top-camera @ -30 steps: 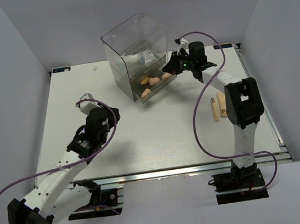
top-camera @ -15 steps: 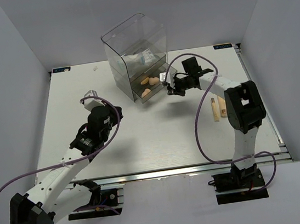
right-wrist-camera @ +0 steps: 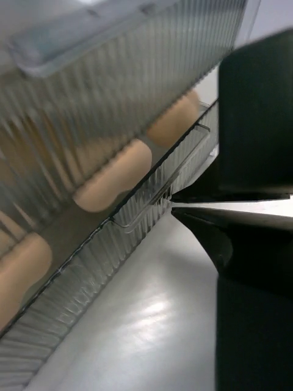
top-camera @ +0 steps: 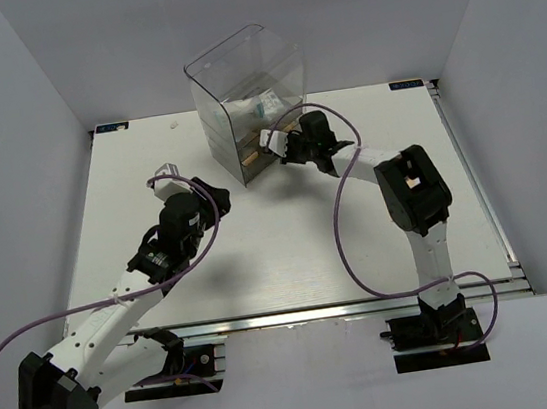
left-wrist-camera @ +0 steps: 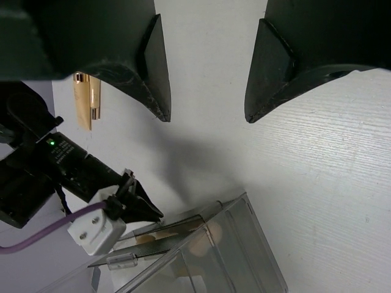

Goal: Organize the makeup

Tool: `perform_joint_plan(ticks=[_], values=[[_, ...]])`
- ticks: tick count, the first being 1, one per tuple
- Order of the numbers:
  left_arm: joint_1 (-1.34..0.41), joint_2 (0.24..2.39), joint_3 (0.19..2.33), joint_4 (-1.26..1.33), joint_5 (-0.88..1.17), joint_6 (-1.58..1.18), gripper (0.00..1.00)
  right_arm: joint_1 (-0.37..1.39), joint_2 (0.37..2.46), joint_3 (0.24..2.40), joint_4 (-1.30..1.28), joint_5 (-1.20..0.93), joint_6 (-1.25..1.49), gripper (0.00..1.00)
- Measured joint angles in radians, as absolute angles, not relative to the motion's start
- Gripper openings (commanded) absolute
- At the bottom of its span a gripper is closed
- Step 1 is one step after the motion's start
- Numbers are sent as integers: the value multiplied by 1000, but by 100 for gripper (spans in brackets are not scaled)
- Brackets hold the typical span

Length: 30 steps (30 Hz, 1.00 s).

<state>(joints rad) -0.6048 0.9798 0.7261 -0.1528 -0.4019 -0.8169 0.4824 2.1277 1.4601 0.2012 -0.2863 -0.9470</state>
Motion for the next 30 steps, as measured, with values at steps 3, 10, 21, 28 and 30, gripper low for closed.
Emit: perform_joint_plan(ticks=[3,10,21,28,30], values=[[-605,980,726,-148,-399,-817,63,497,2163,1494,251,-246,-916,33],[-605,1008,726,-109,-368,-812,66,501,2213,1583,259,-201,-867,38],[-604,1380,802,55,-215,-713,14,407,1818,1125,353,-315,-626,0],[-606,1785,1147,80,-88,-642,54,189,1668,1031,391,-351,-46,21],[-618,1899,1284,36,-82,-603,51,125,1669,1013,386,-398,99,31]])
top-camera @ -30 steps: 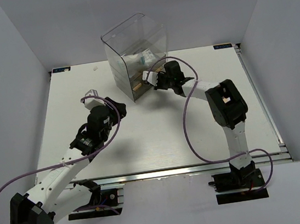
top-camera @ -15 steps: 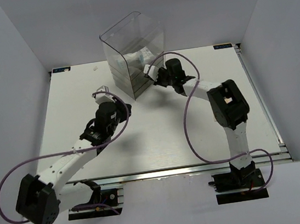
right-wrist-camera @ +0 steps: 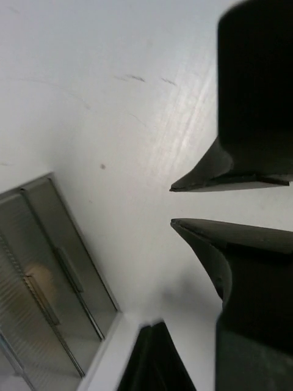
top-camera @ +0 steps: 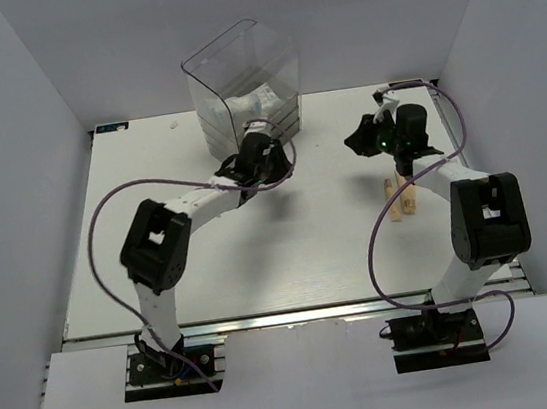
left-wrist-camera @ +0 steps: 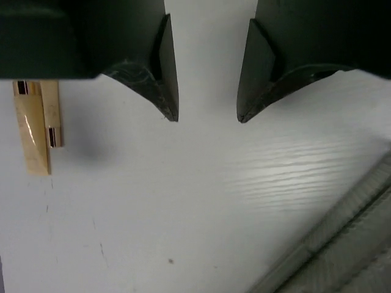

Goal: Organize the makeup

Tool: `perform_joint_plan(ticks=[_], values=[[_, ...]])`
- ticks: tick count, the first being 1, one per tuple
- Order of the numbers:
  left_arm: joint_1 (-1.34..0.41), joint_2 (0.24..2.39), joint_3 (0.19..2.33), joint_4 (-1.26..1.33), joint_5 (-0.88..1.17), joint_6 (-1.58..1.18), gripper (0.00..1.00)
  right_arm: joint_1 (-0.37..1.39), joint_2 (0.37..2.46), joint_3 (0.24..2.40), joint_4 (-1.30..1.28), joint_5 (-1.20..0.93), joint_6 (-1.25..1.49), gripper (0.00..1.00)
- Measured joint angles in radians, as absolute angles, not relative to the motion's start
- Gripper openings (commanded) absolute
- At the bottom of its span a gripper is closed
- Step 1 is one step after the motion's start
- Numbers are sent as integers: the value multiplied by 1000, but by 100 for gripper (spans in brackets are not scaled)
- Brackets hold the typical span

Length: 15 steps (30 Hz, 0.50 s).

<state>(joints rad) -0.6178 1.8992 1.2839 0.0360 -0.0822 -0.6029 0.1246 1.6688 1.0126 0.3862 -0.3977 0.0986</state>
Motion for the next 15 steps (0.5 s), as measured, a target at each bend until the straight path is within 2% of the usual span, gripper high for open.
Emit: perform_joint_plan(ticks=[2,3,4,6,8,9,12,15], values=[[-632,1998,1410,-31,-77,-566,46,89,1677,997,368,-461,225,39],[-638,2036,1460,-62,-70,-543,40,85,1691,997,366,-499,285,46],[-642,2064,1490,-73,-67,-535,37,86,1708,999,371,-542,339,48],[-651,2054,1460,-82,-56,-509,30,110,1777,1030,368,-630,441,49],[-653,1978,1341,-60,-41,-494,28,146,1864,1092,361,-688,497,50],[-653,1913,1255,-54,-36,-489,28,167,1904,1125,352,-706,517,51],[-653,1723,1092,-52,-14,-486,37,219,1983,1197,342,-725,562,58],[-652,1525,997,-39,-16,-506,50,253,2056,1283,361,-738,636,58]])
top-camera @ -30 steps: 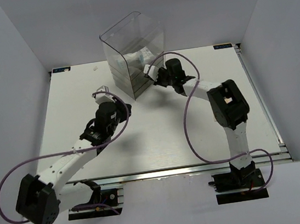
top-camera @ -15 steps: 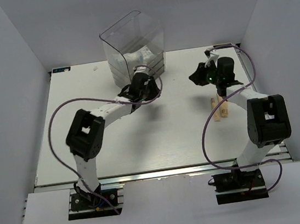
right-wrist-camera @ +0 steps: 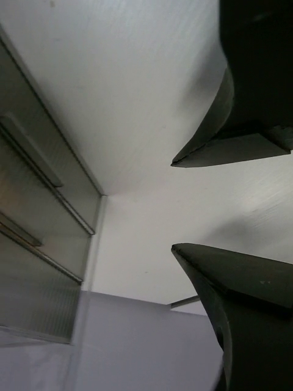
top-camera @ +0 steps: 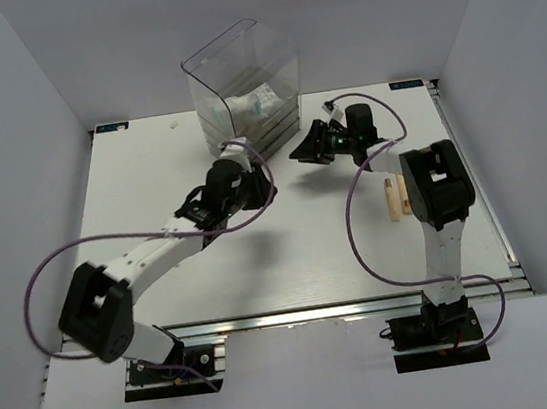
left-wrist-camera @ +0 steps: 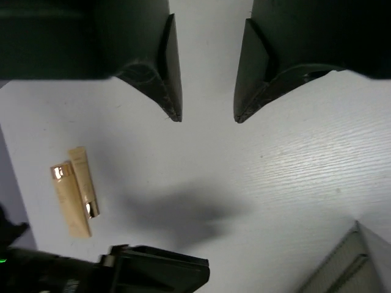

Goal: Organize the makeup

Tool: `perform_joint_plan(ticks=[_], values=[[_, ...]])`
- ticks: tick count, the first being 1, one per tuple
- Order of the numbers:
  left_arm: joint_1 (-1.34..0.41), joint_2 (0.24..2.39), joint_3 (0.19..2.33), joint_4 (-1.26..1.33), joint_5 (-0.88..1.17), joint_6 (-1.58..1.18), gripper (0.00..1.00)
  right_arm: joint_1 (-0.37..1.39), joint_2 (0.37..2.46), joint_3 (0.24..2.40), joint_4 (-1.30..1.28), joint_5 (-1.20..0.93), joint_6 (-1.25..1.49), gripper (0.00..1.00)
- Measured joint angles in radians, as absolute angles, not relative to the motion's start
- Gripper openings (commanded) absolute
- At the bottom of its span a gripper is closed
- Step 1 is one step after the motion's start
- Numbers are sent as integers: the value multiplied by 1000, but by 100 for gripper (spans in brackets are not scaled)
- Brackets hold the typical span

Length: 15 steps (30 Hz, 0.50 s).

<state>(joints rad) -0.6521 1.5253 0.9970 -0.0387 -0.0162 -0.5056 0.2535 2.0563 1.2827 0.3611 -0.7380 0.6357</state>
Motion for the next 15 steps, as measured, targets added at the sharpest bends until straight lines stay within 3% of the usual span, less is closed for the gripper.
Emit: perform_joint_plan(ticks=[2,5,10,15], values=[[-652,1401,939,-33,-50,-532,63,263,2115,1344,394,-728,686,57],[-653,1191,825,-46,-134,-592,71,280,2186,1393,439,-694,754,54],[-651,999,728,-110,-277,-685,72,315,2300,1441,505,-633,866,52],[-651,979,726,-186,-345,-743,73,344,2411,1552,518,-612,920,53]])
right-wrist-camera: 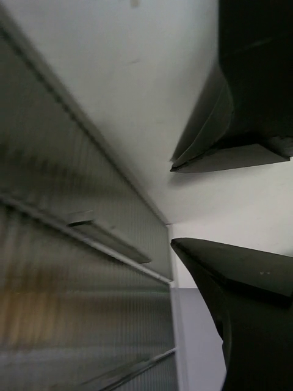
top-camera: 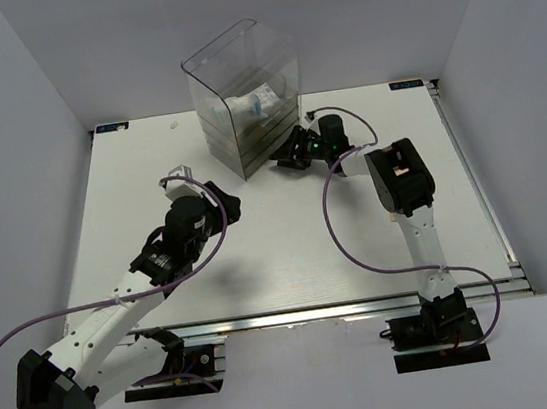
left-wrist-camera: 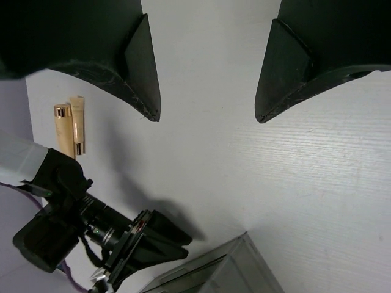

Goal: Organize the makeup

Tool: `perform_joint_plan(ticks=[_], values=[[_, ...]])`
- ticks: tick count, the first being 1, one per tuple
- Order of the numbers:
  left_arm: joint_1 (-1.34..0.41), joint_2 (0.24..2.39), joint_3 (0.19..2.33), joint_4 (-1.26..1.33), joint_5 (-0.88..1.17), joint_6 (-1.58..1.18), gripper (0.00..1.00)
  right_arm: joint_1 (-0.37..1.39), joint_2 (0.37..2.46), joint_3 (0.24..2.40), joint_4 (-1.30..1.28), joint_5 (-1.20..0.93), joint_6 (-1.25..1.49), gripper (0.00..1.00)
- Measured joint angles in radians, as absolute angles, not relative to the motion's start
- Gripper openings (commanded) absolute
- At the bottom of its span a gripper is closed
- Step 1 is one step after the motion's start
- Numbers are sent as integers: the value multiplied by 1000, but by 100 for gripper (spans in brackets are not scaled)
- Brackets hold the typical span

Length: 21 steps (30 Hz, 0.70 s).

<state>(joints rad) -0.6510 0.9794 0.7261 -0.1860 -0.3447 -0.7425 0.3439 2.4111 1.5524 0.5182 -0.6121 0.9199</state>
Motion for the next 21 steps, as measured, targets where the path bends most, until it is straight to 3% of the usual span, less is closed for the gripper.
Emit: perform_joint_plan(ticks=[13,21], values=[[-651,987,744,-309,-386,-780,73,348,2496,1745,524,-567,980,46],[-651,1000,757,-334,-387,-786,73,348,2514,1761,555,-563,1019,18]])
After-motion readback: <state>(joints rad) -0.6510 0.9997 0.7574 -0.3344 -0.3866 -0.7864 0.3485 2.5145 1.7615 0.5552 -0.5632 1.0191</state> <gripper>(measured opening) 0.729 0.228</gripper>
